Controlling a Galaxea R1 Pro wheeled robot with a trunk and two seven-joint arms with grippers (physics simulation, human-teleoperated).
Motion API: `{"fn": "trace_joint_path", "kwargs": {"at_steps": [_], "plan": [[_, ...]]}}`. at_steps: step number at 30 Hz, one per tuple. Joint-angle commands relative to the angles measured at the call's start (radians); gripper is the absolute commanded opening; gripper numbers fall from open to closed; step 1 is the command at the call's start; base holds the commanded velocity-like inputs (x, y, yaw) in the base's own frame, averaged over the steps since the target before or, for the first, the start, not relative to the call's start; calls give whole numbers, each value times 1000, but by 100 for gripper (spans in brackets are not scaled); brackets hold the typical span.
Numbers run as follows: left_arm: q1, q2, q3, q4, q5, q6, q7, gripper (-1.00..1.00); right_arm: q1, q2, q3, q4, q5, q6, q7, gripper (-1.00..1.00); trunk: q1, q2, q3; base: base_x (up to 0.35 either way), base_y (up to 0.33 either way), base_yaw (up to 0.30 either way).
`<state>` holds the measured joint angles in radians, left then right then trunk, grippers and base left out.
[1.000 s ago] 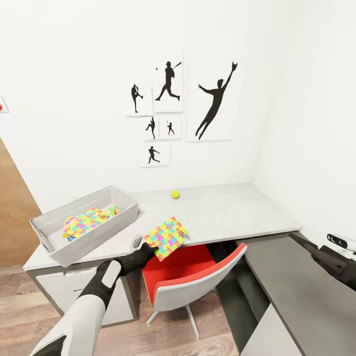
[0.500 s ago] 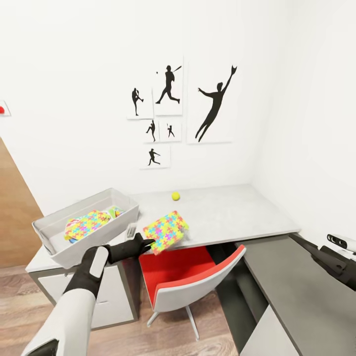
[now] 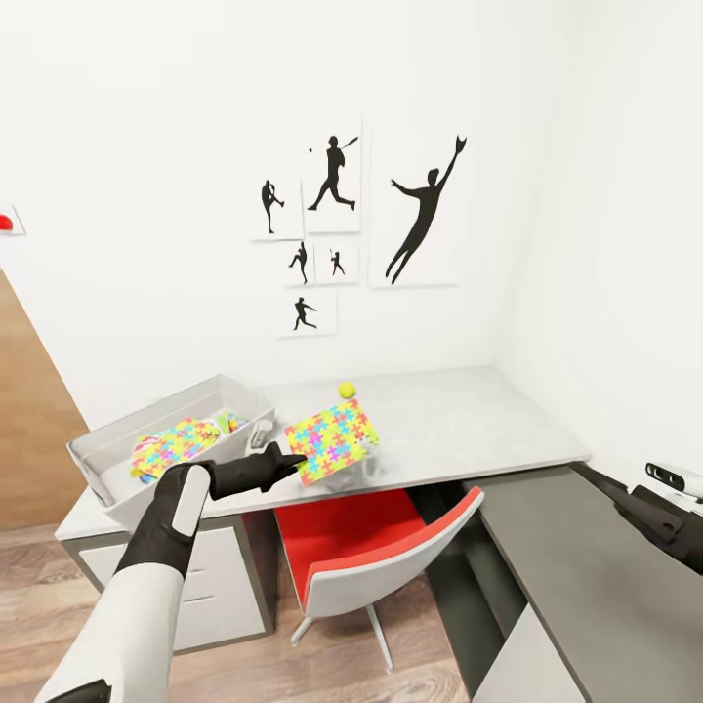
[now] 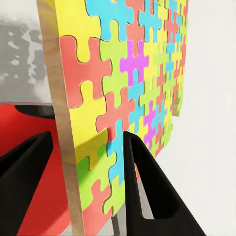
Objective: Put all the toys in the child's room - the three board games (two on the bed and one on the table), the two jigsaw puzzles on the table, and the tennis ball on the table - inside the toy box on the table in the child's room.
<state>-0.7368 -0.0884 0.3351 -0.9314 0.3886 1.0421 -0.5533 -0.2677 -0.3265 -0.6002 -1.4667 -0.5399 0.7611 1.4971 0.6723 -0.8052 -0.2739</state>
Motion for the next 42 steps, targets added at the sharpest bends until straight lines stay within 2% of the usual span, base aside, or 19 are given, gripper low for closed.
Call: {"fn": "trace_joint_path", "kwargs": {"at_steps": [1, 5, 7, 8, 9, 10, 11, 13, 14, 16, 17, 18, 19, 20, 22, 28, 42], "plan": [[0, 3, 4, -1, -7, 5, -10, -100, -1, 0, 0, 0, -2, 10, 2, 100, -4, 6, 2, 0, 0, 0], [5, 28, 3, -6, -6, 5, -55, -100, -1, 0, 0, 0, -1, 10, 2, 100, -19, 34, 14, 0, 0, 0], [6, 44, 2, -8, -7, 5, -121, -100, -1, 0, 0, 1, -1, 10, 2, 100, -27, 48, 21, 0, 0, 0], [8, 67, 1, -23, -7, 5, -213, -100, -1, 0, 0, 1, 0, 10, 2, 100, -31, 55, 24, 0, 0, 0], [9, 78, -1, -34, -7, 5, -249, -100, -1, 0, 0, 1, 0, 10, 2, 100, -34, 62, 27, 0, 0, 0], [13, 105, -11, -58, -8, 5, -328, -100, -1, 0, 1, 1, 0, 10, 2, 100, -38, 69, 30, 0, 0, 0], [20, 139, -34, -81, -8, 5, -410, -100, -1, 1, 1, 2, 0, 10, 2, 100, -42, 76, 33, 0, 0, 0], [29, 179, -73, -100, -8, 5, -496, -100, -1, 1, 1, 2, 0, 9, 2, 100, -50, 90, 39, 0, 0, 0], [36, 225, -125, -113, -9, 5, -583, -100, -1, 1, 2, 2, 0, 8, 2, 100, -54, 97, 43, 0, 0, 0], [40, 272, -182, -122, -9, 5, -668, -100, -1, 1, 2, 2, 0, 8, 2, 100, -61, 111, 49, 0, 0, 0], [43, 318, -239, -129, -8, 5, -749, -100, -1, 2, 2, 2, 0, 8, 0, 100, -65, 118, 52, 0, 0, 0], [44, 339, -265, -133, -8, 5, -787, -100, -1, 3, 2, 2, 0, 8, -1, 100, -69, 125, 55, 0, 0, 0], [46, 389, -327, -149, -9, 5, -884, -100, -1, 11, 2, 1, 0, 8, -9, 100, -73, 132, 58, 0, 0, 0], [47, 411, -352, -160, -11, 5, -929, -100, -1, 18, 1, 0, 0, 8, -17, 100, -77, 139, 61, 0, 0, 0], [48, 432, -373, -168, -12, 5, -969, -100, -1, 27, 1, -1, 0, 8, -31, 100, -84, 153, 68, 0, 0, 0], [49, 462, -389, -173, -12, 5, -1003, -100, -1, 44, 4, -1, 0, 7, -58, 100, -107, 195, 86, 0, 0, 0], [50, 473, -391, -175, -11, 5, -1013, -100, -1, 58, 3, -1, 2, 6, -64, 100, -161, 293, 130, 0, 0, 0]]}}
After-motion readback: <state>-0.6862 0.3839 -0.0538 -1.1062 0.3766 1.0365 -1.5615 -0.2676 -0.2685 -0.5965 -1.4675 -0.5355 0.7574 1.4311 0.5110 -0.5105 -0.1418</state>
